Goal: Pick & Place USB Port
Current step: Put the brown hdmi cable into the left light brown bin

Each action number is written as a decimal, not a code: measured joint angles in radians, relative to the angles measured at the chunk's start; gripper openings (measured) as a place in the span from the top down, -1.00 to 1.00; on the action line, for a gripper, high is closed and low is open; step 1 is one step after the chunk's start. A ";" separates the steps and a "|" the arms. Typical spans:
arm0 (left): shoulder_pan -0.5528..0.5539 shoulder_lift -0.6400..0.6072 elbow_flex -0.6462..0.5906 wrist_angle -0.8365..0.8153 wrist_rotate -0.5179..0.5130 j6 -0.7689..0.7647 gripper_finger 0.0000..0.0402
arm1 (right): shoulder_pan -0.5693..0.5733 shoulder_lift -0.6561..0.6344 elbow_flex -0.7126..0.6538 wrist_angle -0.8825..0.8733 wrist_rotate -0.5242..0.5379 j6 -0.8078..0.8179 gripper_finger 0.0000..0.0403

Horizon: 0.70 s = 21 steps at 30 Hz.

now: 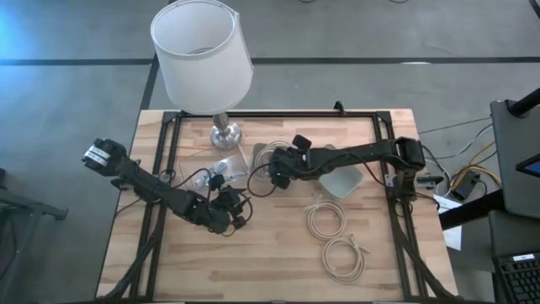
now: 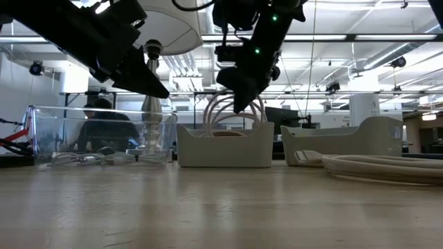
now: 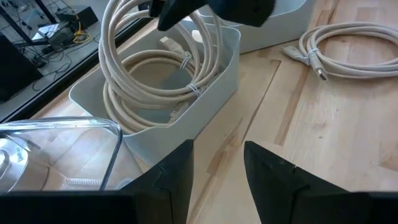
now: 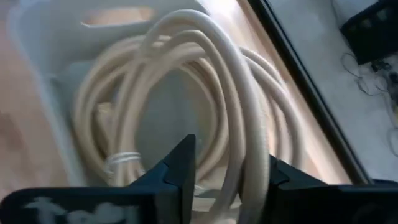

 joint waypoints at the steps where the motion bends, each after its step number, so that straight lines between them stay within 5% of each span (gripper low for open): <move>1: 0.000 0.000 0.000 0.000 0.000 0.000 0.28 | -0.005 0.000 0.000 -0.008 0.011 0.000 0.47; 21: 0.000 0.001 0.000 -0.004 0.000 0.000 0.28 | -0.078 -0.006 0.000 -0.005 -0.015 -0.169 0.12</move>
